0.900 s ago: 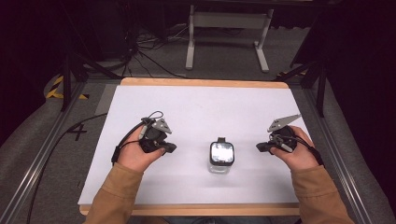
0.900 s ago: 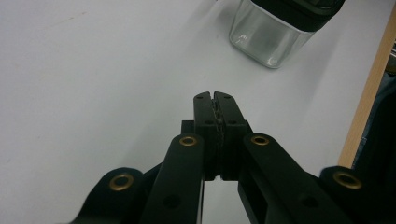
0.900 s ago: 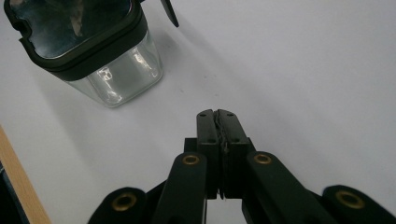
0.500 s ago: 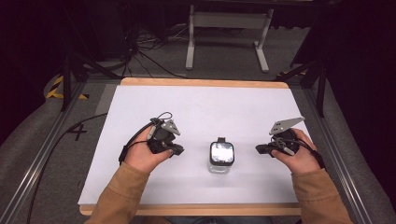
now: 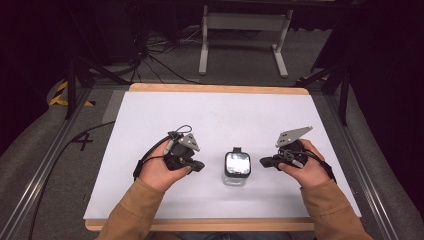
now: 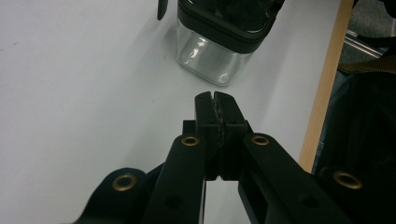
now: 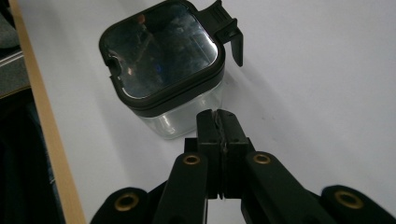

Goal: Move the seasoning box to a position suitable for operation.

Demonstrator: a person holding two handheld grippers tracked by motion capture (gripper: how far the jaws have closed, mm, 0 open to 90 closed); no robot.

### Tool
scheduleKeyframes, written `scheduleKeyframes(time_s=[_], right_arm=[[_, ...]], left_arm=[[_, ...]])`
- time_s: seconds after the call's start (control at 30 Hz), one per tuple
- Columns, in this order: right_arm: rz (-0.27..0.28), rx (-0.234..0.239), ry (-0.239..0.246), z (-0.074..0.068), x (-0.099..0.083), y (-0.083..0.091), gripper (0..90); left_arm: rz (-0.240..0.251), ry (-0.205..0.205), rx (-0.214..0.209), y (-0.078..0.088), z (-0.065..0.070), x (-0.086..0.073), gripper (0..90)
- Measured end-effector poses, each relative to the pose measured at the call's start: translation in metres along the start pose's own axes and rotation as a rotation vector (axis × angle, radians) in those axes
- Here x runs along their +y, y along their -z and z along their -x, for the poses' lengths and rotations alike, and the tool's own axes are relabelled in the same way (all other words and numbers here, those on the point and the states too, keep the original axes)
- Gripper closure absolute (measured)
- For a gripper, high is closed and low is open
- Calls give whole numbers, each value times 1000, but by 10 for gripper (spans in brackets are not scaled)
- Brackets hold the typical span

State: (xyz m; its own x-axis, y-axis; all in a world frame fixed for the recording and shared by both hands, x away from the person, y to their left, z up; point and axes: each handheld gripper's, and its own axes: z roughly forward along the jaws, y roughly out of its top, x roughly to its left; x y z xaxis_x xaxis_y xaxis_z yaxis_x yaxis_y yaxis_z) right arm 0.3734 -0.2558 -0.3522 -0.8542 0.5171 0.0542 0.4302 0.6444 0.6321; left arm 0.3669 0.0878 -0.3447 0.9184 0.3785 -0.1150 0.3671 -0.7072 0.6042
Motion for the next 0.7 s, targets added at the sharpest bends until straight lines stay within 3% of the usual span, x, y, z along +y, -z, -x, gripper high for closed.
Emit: scheduleKeyframes(time_s=[0.23,0.67,0.7], right_arm=[[-19,-8,2,1,5,-19,896],[-17,0,-5,2,4,-19,896],[-13,-1,-2,1,4,-18,896]], left_arm=[[10,36,18,2,-2,-9,894],[13,13,-29,-28,5,0,897],[7,-3,-32,-30,5,2,897]])
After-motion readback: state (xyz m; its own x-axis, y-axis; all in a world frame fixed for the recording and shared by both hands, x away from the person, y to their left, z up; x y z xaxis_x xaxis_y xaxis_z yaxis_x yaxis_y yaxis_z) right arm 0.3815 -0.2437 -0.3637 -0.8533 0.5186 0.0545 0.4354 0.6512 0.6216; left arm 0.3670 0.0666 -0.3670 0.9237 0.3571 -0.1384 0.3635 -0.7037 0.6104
